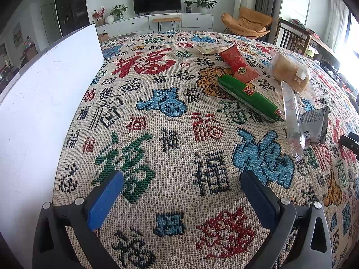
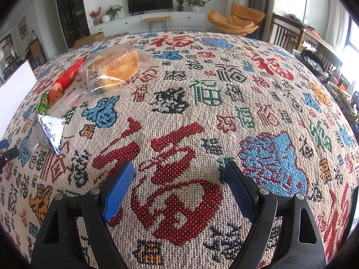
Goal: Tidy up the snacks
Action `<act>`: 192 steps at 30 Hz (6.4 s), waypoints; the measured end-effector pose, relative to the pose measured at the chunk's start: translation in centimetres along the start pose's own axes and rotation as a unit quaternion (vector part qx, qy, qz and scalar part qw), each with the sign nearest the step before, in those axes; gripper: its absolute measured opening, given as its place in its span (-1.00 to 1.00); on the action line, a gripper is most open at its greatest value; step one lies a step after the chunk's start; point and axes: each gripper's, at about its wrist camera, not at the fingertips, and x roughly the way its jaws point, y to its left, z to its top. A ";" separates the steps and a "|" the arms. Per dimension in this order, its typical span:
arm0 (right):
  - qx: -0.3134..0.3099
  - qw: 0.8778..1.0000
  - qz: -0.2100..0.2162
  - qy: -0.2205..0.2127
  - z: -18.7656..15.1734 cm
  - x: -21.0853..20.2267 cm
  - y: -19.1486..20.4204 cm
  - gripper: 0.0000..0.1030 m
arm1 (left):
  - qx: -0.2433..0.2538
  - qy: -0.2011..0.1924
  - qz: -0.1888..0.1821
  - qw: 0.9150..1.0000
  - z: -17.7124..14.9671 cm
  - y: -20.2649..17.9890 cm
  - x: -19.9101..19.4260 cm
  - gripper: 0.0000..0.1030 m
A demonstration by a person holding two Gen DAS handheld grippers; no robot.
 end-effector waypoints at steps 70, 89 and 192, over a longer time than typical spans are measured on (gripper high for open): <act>0.001 1.000 0.001 0.000 0.0 0.0 0.0 0.67 | -0.001 0.002 0.006 1.000 3.9 0.5 2.9 1.00; 0.001 1.000 0.001 0.000 0.0 0.0 0.0 0.67 | -0.001 0.002 0.006 1.000 3.9 0.5 2.9 1.00; -0.162 0.961 0.219 0.055 5.3 0.8 12.1 -0.40 | -0.122 -0.038 -0.161 0.979 -6.9 4.3 -12.1 -0.56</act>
